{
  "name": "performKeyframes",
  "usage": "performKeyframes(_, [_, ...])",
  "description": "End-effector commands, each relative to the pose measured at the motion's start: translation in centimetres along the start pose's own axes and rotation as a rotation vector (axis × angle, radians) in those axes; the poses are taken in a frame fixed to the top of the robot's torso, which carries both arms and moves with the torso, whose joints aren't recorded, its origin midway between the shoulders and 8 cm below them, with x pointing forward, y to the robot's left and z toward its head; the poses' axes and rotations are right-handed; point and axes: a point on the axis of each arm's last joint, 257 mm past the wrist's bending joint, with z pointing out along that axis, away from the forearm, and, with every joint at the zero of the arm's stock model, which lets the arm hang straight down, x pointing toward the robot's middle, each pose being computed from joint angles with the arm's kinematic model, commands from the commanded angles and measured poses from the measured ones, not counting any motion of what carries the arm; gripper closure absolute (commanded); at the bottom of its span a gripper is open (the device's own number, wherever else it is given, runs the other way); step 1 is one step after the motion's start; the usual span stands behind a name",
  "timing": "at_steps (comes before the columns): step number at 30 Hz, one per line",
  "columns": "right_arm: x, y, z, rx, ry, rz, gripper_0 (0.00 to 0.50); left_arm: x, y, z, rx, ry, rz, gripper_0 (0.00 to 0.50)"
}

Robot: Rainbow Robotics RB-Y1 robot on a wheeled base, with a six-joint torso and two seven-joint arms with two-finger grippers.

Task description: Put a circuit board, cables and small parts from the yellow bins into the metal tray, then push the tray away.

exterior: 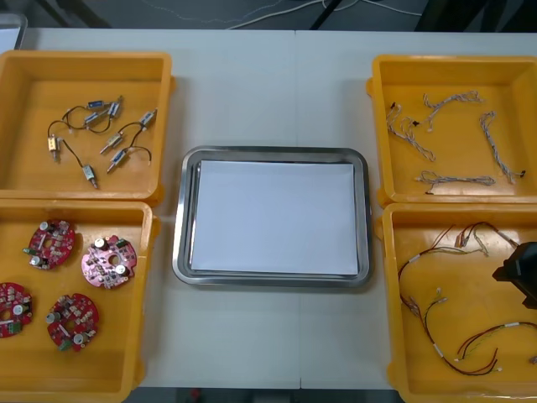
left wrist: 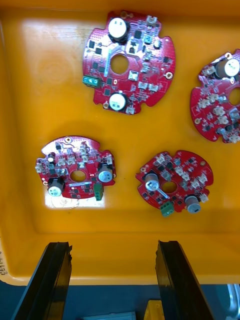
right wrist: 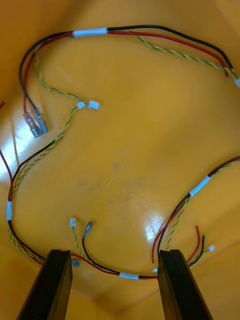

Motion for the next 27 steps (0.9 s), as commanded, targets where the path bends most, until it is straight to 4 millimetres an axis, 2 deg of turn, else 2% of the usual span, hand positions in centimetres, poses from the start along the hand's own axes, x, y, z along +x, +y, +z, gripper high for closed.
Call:
performKeyframes(1, [1.4, -1.7, 0.9, 0.027, 0.028, 0.131, 0.000, -0.1, 1.3, -0.1, -0.048, -0.052, -0.002, 0.000])
performKeyframes(10, [0.6, -3.7, 2.7, 0.067, 0.036, 0.323, 0.000, -0.7, 2.0, -0.3, -0.061, -0.082, -0.011, 0.000])
performKeyframes(17, [0.2, -4.5, 3.7, 0.074, 0.032, 0.391, 0.000, -0.6, 2.1, -0.4, -0.058, -0.091, 0.016, 0.000])
performKeyframes(27, [0.4, -5.7, 5.4, 0.081, 0.028, 0.449, 0.000, 0.5, 2.6, 1.5, -0.021, -0.124, 0.085, 0.000])
